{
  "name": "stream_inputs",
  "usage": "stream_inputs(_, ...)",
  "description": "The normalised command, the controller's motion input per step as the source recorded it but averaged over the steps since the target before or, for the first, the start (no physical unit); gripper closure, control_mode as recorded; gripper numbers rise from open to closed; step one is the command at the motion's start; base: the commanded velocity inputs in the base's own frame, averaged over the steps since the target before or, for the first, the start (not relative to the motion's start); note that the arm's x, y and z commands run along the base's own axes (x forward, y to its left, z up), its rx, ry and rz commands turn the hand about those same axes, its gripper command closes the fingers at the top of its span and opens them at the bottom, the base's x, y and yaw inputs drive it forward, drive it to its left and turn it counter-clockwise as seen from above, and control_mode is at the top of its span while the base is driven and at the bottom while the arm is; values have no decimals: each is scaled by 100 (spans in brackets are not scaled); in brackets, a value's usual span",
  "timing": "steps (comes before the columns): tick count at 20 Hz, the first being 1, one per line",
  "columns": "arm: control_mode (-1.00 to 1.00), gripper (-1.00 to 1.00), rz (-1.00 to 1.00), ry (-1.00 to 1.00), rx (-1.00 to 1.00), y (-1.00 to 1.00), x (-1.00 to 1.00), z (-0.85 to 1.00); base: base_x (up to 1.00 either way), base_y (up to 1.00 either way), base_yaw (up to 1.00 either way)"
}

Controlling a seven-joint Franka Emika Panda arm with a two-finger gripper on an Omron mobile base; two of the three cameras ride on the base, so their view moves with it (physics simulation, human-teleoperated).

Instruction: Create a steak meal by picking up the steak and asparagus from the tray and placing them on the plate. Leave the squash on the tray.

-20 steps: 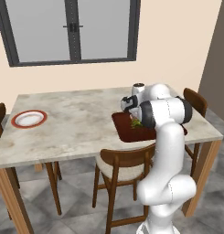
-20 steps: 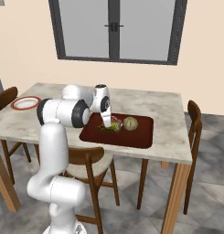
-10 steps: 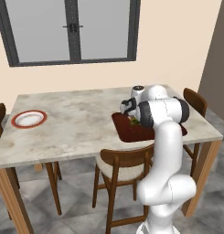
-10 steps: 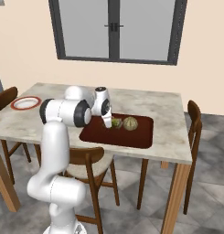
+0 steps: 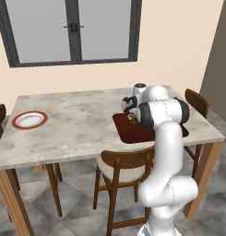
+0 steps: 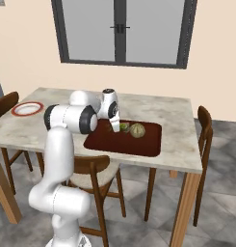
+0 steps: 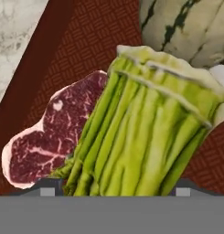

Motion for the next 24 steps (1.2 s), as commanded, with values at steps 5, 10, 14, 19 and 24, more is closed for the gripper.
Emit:
stream_inputs(5,-100,100,0,-2,1,-13,-96,41,0,0,0)
stream_inputs(10,-100,100,4,-7,0,0,-100,53,0,0,0)
stream_inputs(14,-100,100,8,-13,0,3,-100,64,0,0,0)
stream_inputs(19,-100,100,6,-17,-1,8,-65,63,0,0,0)
stream_inputs(24,-100,100,4,-14,0,0,-35,58,0,0,0)
